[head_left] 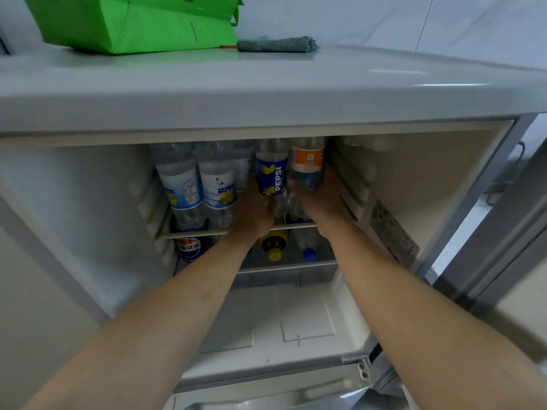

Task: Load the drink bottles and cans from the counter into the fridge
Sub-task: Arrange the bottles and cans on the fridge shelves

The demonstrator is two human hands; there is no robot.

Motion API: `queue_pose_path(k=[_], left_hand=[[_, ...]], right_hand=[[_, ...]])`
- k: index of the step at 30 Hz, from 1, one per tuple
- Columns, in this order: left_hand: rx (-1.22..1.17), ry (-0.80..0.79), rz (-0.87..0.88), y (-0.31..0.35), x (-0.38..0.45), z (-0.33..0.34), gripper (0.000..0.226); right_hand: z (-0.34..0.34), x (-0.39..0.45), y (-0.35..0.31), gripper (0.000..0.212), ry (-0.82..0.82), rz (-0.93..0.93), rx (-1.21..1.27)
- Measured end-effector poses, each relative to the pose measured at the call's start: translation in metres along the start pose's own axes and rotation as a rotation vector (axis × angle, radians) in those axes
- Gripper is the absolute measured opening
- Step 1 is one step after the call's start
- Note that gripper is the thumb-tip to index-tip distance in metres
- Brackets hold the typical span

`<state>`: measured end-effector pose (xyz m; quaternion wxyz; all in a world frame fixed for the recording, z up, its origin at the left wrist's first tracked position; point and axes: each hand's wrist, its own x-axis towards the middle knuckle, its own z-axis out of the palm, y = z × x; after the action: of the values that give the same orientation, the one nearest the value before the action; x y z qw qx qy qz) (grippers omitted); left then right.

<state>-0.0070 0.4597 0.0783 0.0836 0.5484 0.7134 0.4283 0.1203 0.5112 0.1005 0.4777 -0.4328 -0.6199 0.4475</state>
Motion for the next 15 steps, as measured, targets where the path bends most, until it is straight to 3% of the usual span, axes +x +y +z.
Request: queue_pose_path(k=[4, 6, 12, 15], left_hand=[[0.086, 0.138, 0.016, -0.006, -0.013, 0.01, 0.043], [0.084, 0.162, 0.028, -0.006, -0.012, 0.011, 0.036], [0.048, 0.17, 0.031, -0.01, -0.008, 0.011, 0.044], [0.049, 0.168, -0.021, -0.01, -0.016, 0.017, 0.041]], right_hand=[[0.008, -0.007, 0.018, 0.015, 0.092, 0.073, -0.214], [0.008, -0.004, 0.015, 0.016, 0.086, 0.096, -0.255], [0.007, 0.002, 0.013, 0.005, 0.069, 0.109, -0.291], [0.006, 0.0, 0.016, 0.011, 0.048, 0.101, -0.359]])
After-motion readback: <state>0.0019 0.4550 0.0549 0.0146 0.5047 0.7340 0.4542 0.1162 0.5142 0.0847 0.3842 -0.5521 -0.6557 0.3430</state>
